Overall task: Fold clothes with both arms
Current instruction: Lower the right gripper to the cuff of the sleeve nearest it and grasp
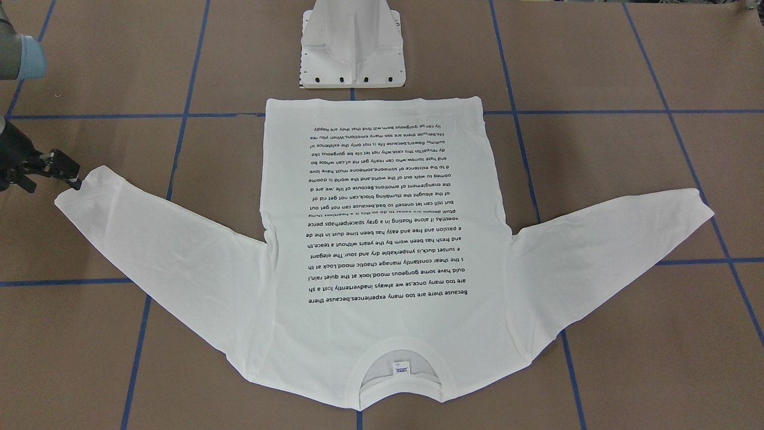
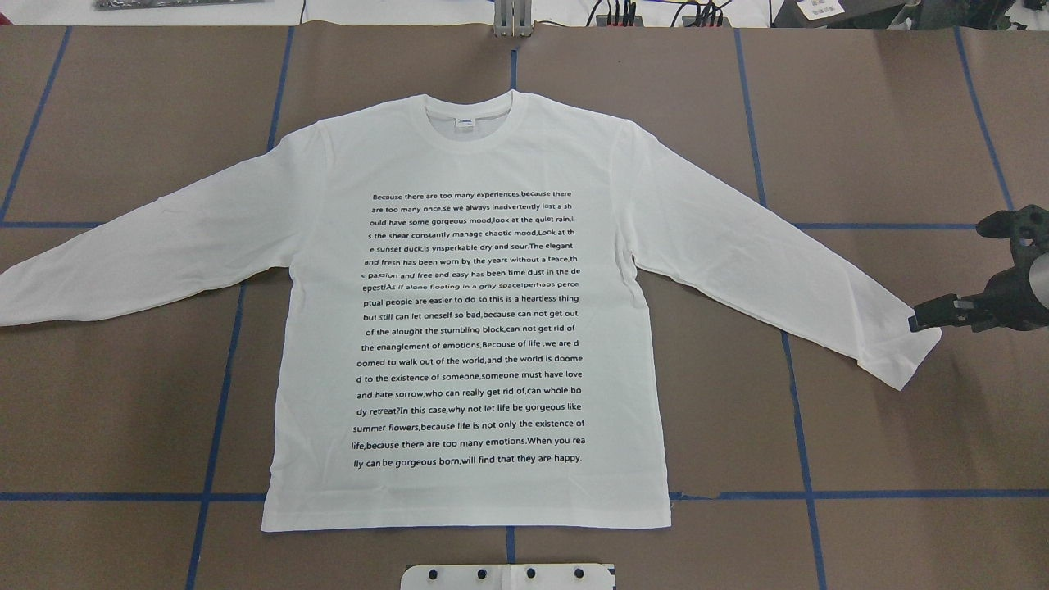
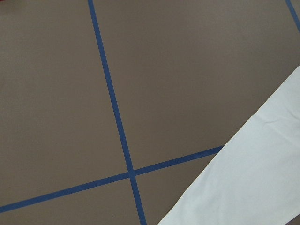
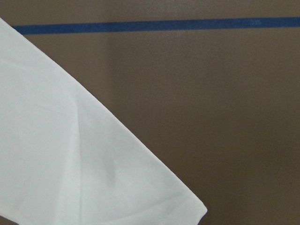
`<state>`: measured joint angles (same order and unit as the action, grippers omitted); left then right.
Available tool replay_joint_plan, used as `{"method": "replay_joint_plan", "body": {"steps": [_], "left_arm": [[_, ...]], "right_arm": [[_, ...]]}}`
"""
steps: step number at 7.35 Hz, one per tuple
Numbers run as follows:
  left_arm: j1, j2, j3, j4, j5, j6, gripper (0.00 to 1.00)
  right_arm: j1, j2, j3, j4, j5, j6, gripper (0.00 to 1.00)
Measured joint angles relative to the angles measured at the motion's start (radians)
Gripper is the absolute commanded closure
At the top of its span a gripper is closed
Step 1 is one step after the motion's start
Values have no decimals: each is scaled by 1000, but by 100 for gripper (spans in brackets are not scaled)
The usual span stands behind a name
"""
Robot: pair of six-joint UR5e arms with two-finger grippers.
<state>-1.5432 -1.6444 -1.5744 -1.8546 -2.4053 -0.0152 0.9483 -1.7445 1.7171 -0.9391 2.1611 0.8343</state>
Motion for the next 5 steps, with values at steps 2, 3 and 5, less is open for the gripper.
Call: {"method": "replay_joint_plan", "body": {"steps": [2, 3, 5], "left_arm": [[0, 0, -7, 0, 0, 0, 1], [0, 0, -9, 0, 0, 0, 1], [0, 0, -11, 0, 0, 0, 1]], "right_arm": [[-18, 17, -37, 1, 3, 0, 4], [-25, 27, -54, 2, 5, 0, 8], [-38, 32, -70, 0, 6, 1, 15]]}}
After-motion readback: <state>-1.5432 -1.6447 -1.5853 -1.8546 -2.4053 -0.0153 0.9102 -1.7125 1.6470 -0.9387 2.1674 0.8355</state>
